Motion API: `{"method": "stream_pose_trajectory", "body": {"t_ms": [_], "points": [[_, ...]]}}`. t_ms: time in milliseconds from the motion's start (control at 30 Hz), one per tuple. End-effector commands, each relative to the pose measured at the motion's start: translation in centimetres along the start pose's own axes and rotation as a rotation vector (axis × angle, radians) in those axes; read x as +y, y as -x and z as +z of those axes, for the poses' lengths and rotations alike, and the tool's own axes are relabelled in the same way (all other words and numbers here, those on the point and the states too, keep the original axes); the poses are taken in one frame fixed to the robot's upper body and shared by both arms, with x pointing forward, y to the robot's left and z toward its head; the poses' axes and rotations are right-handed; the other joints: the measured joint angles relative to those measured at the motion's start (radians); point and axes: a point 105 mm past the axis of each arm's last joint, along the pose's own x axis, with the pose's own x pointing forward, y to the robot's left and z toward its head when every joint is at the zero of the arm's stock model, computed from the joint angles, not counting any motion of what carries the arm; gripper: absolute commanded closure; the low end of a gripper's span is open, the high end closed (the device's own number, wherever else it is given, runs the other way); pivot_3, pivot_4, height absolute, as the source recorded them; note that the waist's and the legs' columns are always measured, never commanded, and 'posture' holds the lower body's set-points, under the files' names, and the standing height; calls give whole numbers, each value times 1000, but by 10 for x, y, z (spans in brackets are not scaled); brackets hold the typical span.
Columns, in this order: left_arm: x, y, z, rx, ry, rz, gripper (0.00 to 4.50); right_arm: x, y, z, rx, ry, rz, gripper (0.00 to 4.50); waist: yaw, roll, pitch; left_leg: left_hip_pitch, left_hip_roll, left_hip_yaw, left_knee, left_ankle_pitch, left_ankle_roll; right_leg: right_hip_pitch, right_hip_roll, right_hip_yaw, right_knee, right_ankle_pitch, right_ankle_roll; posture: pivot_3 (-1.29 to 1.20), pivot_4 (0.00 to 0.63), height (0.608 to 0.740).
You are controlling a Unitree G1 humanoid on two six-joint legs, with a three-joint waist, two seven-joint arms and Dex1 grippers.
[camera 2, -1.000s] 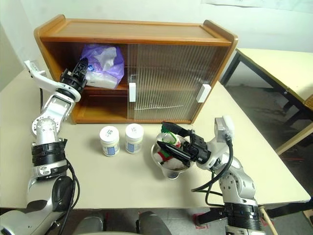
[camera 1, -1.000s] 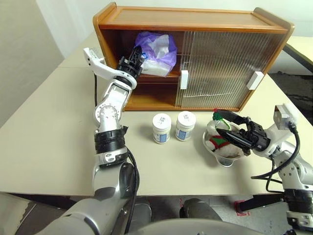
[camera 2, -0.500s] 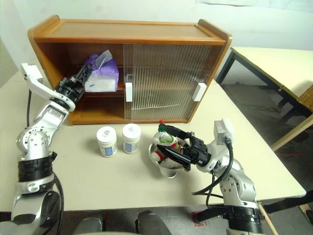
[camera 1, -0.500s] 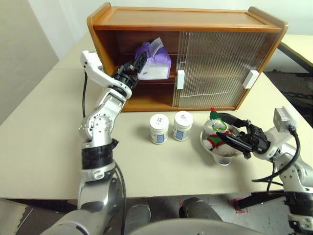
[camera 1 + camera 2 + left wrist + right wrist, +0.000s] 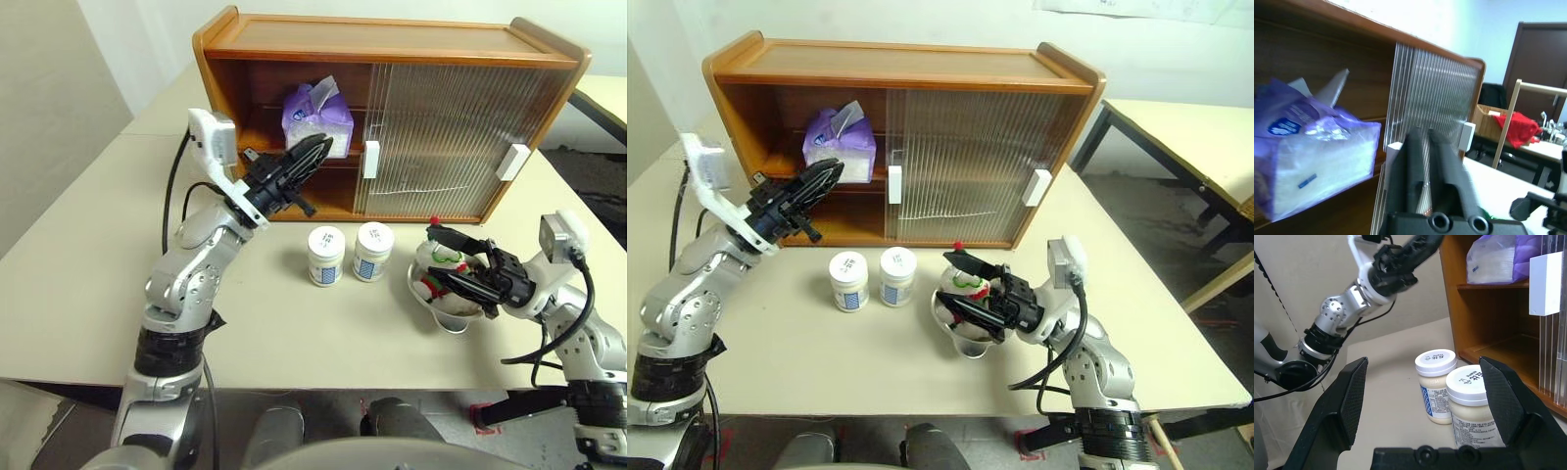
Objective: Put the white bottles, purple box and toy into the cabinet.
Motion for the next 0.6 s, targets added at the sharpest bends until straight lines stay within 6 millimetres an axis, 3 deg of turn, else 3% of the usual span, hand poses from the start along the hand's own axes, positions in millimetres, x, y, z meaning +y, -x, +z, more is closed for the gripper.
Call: {"method": "stream_pose_trajectory", "body": {"t_ms": [33, 167, 367, 600], "points": [[17, -8, -20, 75, -28, 68, 4473, 4, -5, -2, 3, 19, 9, 0, 0, 0, 0, 0, 0, 0, 0, 0, 0, 0, 0, 0, 0, 0, 0, -81, 0, 740], [34, -13, -36, 160, -62, 125, 4473, 3, -8, 1, -28, 74, -24, 0, -3, 0, 0, -1, 0, 0, 0, 0, 1, -1, 0, 0, 0, 0, 0, -111, 0, 740], [52, -16, -40, 188, -99, 167, 4473, 5, -15, 1, -64, 174, -62, 0, -16, 1, 0, -6, 0, 0, 0, -1, 1, -5, 0, 0, -1, -1, 2, -133, 0, 740], [74, -16, -44, 203, -116, 219, 4473, 14, -22, -3, -89, 165, -55, 0, -32, 1, -1, -8, 0, -1, 0, -1, 1, -6, 0, 0, -1, -2, 8, -156, 0, 740]]}}
